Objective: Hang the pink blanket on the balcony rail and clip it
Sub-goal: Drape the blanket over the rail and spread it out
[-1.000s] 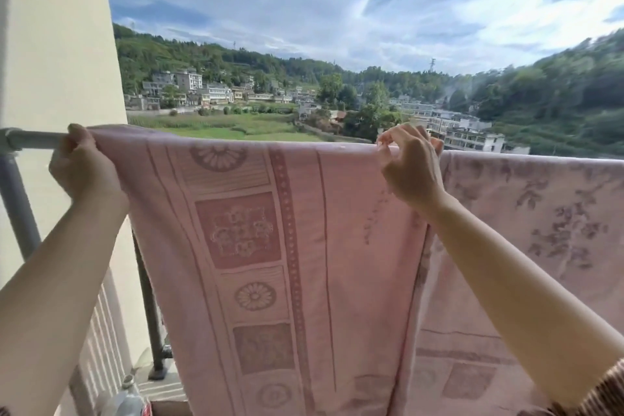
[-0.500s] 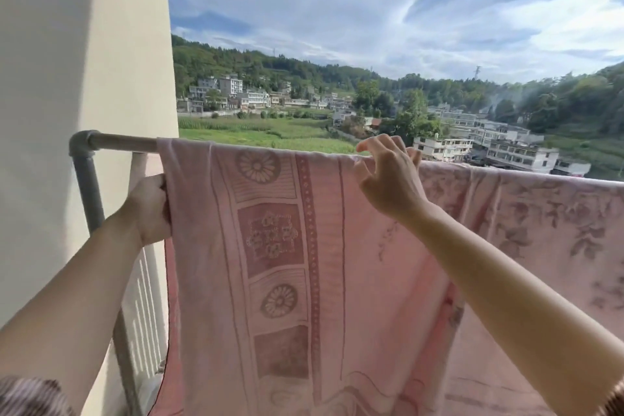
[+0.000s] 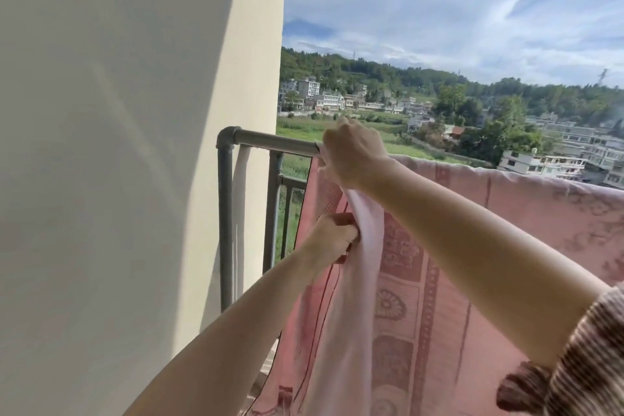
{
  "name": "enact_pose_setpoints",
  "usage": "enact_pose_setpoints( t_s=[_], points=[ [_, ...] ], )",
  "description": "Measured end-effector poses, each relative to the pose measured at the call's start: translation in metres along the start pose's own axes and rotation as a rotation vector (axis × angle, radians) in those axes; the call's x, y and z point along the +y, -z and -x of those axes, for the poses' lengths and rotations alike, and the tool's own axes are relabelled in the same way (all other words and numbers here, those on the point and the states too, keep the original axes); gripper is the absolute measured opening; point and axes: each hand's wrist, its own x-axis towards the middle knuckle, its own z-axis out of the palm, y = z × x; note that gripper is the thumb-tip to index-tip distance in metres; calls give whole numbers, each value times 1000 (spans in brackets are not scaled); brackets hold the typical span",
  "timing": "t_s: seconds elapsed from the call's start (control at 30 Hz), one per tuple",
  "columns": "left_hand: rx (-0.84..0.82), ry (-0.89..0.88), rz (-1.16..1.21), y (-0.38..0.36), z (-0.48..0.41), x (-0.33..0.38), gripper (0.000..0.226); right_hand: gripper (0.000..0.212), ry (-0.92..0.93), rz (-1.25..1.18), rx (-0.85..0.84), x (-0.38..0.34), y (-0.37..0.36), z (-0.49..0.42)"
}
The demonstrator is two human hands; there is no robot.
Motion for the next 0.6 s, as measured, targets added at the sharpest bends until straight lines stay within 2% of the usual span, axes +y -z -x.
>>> enact_pose_setpoints(
  t_s=[0.07, 0.13, 0.2, 0.27, 0.3, 0.33, 0.37, 0.43, 0.53, 0.6],
  points=[
    [20, -70, -74, 11, -4, -1, 23, 24, -75, 1, -29, -1, 2, -9],
    [27, -146, -102, 30, -6, 1, 15, 27, -246, -214, -47, 10, 13, -18],
    [-24, -203, -45, 48, -6, 6, 13, 14, -565, -605, 4, 32, 23, -24],
    [-87, -307, 11, 59, -6, 12, 19, 11, -952, -1097, 72, 53, 28, -14],
    [-100, -387, -15, 61, -7, 15, 19, 13, -1060, -1291, 98, 62, 27, -6],
    [-113, -469, -68, 60, -7, 18, 20, 13, -1119, -1385, 109, 69, 24, 1],
    [-140, -530, -126, 56, -8, 20, 20, 13, -1143, -1373, 97, 77, 21, 8],
    [-235, -572, -209, 44, -7, 18, 18, 16, -1111, -1116, 77, 85, 18, 19],
    [-350, -584, -310, 25, -6, 12, 17, 18, -924, -639, 26, 89, 21, 32],
    [-405, -579, -240, 17, -6, 10, 15, 22, -807, -384, 47, 92, 26, 40]
  ],
)
